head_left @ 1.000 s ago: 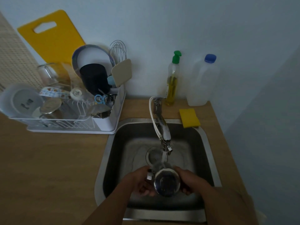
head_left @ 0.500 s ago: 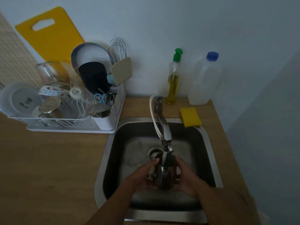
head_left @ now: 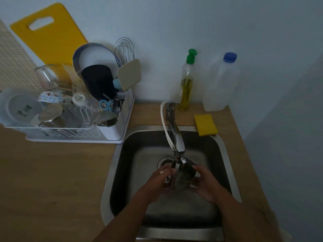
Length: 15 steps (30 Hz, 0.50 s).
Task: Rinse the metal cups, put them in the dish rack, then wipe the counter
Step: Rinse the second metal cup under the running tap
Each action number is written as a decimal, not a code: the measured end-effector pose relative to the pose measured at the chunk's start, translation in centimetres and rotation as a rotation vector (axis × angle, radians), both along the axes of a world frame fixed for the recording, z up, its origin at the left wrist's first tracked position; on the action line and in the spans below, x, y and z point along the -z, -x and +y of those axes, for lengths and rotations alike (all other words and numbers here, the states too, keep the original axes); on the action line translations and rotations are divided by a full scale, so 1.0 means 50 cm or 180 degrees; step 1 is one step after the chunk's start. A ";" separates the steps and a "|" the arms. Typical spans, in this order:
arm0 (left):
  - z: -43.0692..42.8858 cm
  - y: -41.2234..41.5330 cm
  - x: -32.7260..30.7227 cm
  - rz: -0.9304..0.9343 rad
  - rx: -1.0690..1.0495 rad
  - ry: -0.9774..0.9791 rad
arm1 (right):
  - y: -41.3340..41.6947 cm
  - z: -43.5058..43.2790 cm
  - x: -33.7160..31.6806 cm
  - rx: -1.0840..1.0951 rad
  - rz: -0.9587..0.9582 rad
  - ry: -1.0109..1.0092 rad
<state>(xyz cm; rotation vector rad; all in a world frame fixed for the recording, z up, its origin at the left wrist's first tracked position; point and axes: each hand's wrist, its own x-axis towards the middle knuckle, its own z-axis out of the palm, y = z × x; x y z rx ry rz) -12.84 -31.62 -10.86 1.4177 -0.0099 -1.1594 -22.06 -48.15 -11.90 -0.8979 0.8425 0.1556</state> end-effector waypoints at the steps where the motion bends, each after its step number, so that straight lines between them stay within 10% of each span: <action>1: 0.004 -0.007 -0.002 0.0040 -0.0131 0.0038 | -0.017 0.008 -0.001 -0.0012 0.0017 0.0116; 15: -0.005 -0.005 -0.021 0.0151 -0.0098 0.0261 | -0.024 -0.027 -0.003 -0.0248 0.0141 0.0084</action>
